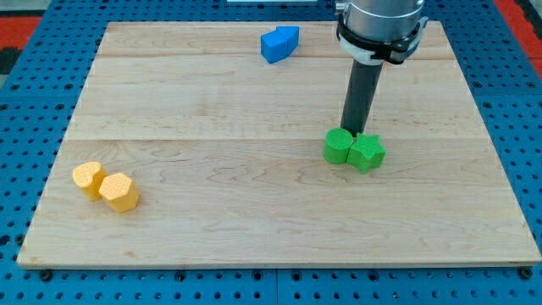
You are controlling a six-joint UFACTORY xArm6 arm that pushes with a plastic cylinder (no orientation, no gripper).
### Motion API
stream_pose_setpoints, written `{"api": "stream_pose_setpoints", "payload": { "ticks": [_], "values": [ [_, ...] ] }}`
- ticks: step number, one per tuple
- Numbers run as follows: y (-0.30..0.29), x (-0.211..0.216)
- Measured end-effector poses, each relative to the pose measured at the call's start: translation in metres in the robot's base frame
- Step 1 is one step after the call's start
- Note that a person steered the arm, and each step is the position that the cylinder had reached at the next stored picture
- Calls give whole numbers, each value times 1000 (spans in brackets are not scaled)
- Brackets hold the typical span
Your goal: Move green circle and green star towards bottom left
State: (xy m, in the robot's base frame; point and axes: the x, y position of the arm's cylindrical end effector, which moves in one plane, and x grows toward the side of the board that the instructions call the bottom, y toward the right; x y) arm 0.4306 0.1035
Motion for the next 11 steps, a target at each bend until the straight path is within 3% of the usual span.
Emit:
{"api": "stream_pose_setpoints", "payload": {
  "ticks": [1,2,5,7,9,11],
  "values": [
    [-46,-12],
    [-68,15],
    [50,16],
    [60,54],
    [104,43],
    [111,104]
  ]
}}
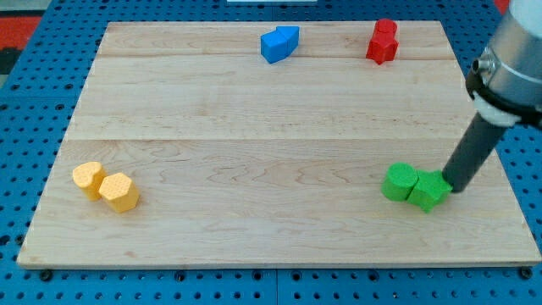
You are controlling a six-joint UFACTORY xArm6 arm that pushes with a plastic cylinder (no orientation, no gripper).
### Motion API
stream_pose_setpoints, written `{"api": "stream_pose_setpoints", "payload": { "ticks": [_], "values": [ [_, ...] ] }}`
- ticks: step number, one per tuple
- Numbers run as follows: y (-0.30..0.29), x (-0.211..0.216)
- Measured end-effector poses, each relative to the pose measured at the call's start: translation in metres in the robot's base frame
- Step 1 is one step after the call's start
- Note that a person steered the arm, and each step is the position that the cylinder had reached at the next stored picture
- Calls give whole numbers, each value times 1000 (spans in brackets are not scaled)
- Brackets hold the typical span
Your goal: Move green circle and green star towards bottom left
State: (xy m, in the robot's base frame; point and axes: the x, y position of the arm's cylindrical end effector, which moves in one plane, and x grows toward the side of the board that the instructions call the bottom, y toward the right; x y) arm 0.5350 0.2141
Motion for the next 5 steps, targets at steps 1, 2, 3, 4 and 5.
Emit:
{"api": "stream_pose_setpoints", "payload": {
  "ticks": [1,2,3,4,5],
  "values": [
    [-4,-11],
    [-6,-66],
    [-50,-75],
    [-89,-75],
    [-112,-75]
  ]
}}
